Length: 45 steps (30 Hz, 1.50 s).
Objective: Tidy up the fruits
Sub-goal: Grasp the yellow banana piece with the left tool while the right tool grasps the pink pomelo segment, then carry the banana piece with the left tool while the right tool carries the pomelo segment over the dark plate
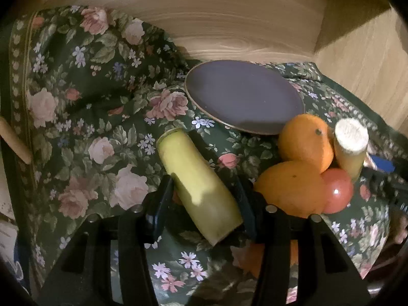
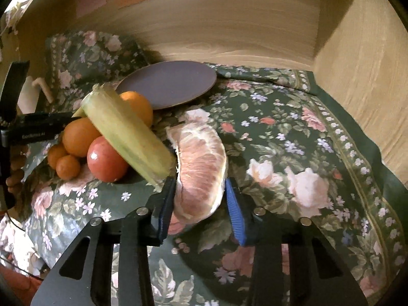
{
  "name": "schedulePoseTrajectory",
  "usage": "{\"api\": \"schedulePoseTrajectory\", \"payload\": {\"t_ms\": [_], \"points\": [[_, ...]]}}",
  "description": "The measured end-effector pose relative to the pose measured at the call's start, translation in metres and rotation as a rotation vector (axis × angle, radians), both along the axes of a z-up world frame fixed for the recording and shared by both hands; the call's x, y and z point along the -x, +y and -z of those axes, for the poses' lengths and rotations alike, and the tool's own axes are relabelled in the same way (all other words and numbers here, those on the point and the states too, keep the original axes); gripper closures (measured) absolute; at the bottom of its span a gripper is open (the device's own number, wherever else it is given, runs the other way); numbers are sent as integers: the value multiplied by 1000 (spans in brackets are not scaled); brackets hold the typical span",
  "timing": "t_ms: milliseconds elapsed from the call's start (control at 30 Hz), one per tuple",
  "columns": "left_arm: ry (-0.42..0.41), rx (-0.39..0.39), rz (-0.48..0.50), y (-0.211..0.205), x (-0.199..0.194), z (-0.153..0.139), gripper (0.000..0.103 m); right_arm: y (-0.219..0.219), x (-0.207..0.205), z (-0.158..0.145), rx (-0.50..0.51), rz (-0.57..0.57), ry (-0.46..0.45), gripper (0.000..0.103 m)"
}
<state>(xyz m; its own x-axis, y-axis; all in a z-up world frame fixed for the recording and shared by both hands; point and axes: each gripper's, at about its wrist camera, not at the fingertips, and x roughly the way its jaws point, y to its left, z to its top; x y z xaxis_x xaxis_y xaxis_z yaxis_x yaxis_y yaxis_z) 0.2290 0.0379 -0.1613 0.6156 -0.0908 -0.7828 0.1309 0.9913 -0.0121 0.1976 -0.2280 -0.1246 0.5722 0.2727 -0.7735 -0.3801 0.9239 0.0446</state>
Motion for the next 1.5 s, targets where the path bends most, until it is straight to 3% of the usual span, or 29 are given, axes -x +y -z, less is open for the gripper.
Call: {"api": "schedulePoseTrajectory", "payload": {"t_ms": [167, 300, 400, 667, 933, 1200, 1500], "points": [[-9, -81, 48, 2, 8, -3, 61, -1, -5, 0, 15, -17, 18, 69], [40, -117, 32, 15, 9, -2, 63, 3, -11, 4, 38, -39, 38, 67], [108, -74, 18, 25, 3, 8, 63, 5, -21, 7, 37, -44, 58, 66], [115, -52, 27, 21, -8, 9, 63, 15, -40, 11, 59, -56, 79, 62], [133, -31, 32, 21, -34, 12, 63, 13, -49, 10, 18, -61, 107, 62], [108, -22, 16, 21, -43, 11, 65, 13, -45, 4, 24, -58, 74, 64], [3, -33, 27, 19, -27, -22, 66, 14, -44, -12, 6, -61, 2, 65]]}}
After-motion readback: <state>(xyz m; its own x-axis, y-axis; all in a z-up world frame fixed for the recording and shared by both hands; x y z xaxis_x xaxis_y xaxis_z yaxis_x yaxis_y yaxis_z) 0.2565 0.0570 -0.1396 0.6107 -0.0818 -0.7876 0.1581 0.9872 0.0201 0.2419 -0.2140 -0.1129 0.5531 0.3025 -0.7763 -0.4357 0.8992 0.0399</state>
